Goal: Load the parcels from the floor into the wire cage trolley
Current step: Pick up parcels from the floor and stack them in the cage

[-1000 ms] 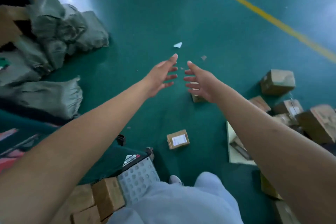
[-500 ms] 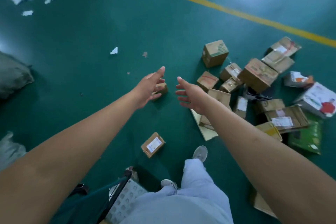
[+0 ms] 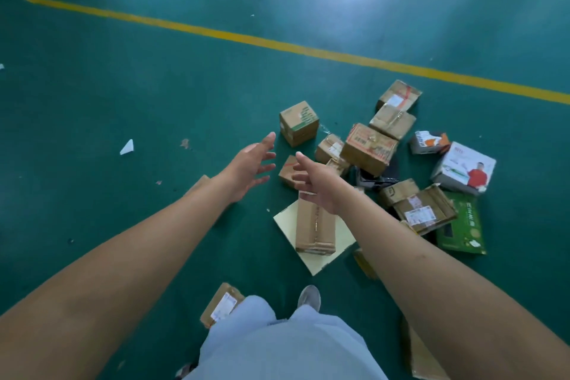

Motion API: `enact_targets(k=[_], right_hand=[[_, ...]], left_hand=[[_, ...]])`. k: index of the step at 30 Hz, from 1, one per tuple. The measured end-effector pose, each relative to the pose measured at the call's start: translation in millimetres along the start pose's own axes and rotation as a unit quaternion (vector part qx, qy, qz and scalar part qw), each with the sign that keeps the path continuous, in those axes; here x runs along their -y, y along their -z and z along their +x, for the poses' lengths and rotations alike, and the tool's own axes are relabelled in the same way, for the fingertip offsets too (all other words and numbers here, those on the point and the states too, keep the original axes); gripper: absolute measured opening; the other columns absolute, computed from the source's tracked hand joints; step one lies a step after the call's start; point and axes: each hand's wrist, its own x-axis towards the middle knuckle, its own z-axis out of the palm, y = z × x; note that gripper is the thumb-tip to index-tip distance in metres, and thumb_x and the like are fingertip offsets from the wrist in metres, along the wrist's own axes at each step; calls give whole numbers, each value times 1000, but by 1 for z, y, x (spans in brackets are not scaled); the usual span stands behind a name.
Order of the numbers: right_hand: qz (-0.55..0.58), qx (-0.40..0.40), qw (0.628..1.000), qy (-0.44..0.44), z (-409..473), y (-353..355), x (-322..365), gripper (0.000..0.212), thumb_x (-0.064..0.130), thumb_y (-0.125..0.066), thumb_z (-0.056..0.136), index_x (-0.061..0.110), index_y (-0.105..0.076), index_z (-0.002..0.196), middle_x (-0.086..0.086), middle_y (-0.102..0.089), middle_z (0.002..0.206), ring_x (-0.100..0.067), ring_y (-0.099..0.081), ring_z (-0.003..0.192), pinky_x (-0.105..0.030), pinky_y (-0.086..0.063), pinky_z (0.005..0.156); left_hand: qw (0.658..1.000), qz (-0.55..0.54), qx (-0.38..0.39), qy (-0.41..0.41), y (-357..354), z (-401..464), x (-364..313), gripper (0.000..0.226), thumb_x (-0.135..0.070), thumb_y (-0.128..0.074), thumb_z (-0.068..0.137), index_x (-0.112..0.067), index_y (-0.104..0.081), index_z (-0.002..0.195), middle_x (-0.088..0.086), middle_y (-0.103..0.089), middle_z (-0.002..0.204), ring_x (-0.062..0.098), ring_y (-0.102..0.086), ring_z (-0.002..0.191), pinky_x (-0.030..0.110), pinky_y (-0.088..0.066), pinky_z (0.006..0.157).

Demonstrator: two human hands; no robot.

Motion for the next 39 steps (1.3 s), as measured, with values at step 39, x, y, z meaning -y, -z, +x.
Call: enact_targets(k=[39], right_hand=[[383,-306,872,-17,181,90,150,51,58,-53,99,17,-60,129,-6,-66,125,-24,-63,114,-43,-52,103]], left_hand=[[904,302,298,60,-77,342,-227,64,-63,-57,94,-19,-52,140,1,-61,135,24,-59,123,37,-56,89]])
